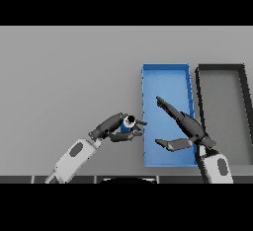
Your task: Pick up the blue pipe and place it into the blue bin.
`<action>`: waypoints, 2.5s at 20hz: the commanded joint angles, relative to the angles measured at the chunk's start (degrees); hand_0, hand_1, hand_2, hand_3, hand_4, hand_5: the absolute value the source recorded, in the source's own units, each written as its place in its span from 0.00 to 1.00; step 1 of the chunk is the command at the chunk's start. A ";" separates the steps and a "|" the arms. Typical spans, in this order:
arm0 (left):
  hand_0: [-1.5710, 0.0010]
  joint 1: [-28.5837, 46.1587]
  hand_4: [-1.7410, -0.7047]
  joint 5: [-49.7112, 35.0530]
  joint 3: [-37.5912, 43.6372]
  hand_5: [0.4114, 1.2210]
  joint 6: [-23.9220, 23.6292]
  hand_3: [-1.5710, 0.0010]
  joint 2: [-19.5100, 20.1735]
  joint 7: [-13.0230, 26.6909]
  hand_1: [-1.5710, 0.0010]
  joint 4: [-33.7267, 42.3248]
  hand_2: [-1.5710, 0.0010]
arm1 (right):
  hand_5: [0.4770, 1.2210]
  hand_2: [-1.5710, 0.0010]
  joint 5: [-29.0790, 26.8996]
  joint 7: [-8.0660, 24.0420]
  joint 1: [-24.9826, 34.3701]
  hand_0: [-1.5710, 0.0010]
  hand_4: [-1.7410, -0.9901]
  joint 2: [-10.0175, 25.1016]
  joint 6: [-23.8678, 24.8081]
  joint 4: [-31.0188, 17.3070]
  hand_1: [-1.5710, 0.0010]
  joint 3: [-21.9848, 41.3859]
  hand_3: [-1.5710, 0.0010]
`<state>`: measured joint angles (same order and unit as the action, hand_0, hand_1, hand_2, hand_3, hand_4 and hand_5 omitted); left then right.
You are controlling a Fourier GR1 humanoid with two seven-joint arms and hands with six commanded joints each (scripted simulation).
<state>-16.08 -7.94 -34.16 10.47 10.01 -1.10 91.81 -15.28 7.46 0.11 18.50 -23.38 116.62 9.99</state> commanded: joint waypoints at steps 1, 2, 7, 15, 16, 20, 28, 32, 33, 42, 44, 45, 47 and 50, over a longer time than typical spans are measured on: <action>0.00 -0.21 0.01 0.15 0.26 1.00 -0.12 0.08 0.05 -0.08 0.00 -0.20 0.00 | 0.06 1.00 -1.10 1.95 1.44 1.00 0.58 0.54 -0.49 0.22 1.00 0.53 1.00; 0.00 0.33 0.01 0.51 -0.10 1.00 -0.13 0.08 -0.02 -0.44 0.00 -0.10 0.00 | 0.06 1.00 -1.03 3.38 3.30 1.00 0.59 0.66 -0.96 0.72 1.00 1.87 1.00; 0.00 0.01 0.01 1.00 0.01 1.00 -0.28 0.09 -0.24 -0.30 0.00 -0.63 0.00 | 0.07 1.00 -3.08 8.10 11.87 1.00 0.58 1.09 -3.50 0.61 1.00 5.58 1.00; 0.00 -1.23 0.01 -1.38 1.02 1.00 2.31 0.04 -0.25 -1.43 0.00 -1.41 0.00 | 0.07 1.00 -2.42 12.43 22.77 1.00 0.68 -4.11 -6.17 -6.10 1.00 10.84 1.00; 0.00 -1.19 0.01 -1.72 1.17 1.00 2.59 0.04 -0.10 -1.39 0.00 -1.32 0.00 | 0.06 1.00 -2.25 13.61 23.45 1.00 0.69 -4.69 -5.95 -7.05 1.00 11.16 1.00; 0.00 -1.01 0.01 -2.03 1.16 1.00 3.51 0.04 0.28 -0.77 0.00 -1.55 0.00 | 0.05 0.98 -2.03 14.86 27.31 1.00 0.69 -7.56 -6.22 -10.86 1.00 12.10 1.00; 0.43 -1.92 0.10 4.08 -0.15 1.00 1.82 0.58 2.19 -1.30 0.45 -0.35 0.46 | 0.13 0.44 -4.20 16.27 31.71 0.44 0.32 -9.64 -10.01 -15.46 0.44 13.12 0.55; 0.18 -0.34 0.04 -1.11 1.31 0.98 2.41 0.66 -0.27 -2.57 0.18 -0.24 0.19 | 0.45 0.18 -6.51 16.25 30.78 0.18 0.35 -11.67 -8.09 -15.53 0.18 13.23 0.24; 0.14 -0.63 0.03 -1.14 1.44 0.99 2.37 0.66 -0.84 -2.73 0.15 -0.92 0.15 | 0.56 0.14 -5.25 15.69 30.70 0.15 0.37 -12.17 -7.40 -15.68 0.14 13.48 0.19; 0.10 -2.49 0.19 1.57 -0.03 1.00 2.85 0.67 1.56 -4.10 0.24 -1.49 0.21 | 0.94 0.02 -1.09 11.32 27.65 0.02 0.35 -14.29 -10.22 -13.74 0.02 12.88 0.03; 0.38 -2.56 0.38 1.85 -0.16 1.00 4.85 0.79 1.97 -4.54 0.49 -2.17 0.48 | 0.96 0.01 -0.11 11.97 27.45 0.01 0.35 -14.70 -11.19 -13.36 0.01 12.87 0.02; 0.50 -2.85 0.47 2.04 0.04 1.00 6.07 0.83 2.39 -4.92 0.59 -2.57 0.58 | 0.97 0.01 0.35 12.93 27.70 0.01 0.35 -15.18 -11.64 -13.36 0.01 12.53 0.01; 0.68 -2.59 0.61 2.49 0.37 0.95 7.63 0.89 3.11 -4.58 0.74 -1.93 0.73 | 0.98 0.01 0.39 15.23 27.70 0.01 0.34 -16.62 -11.73 -12.90 0.01 12.22 0.01; 0.84 -2.62 0.76 5.63 0.83 0.68 7.09 0.94 3.07 -5.71 0.87 -2.34 0.86 | 0.99 0.00 -0.11 14.99 26.81 0.00 0.34 -17.58 -12.76 -12.57 0.00 10.77 0.00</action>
<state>-18.71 -2.22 -33.34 17.61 13.06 -7.09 89.48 -15.32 22.58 26.88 0.93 -36.24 104.02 20.75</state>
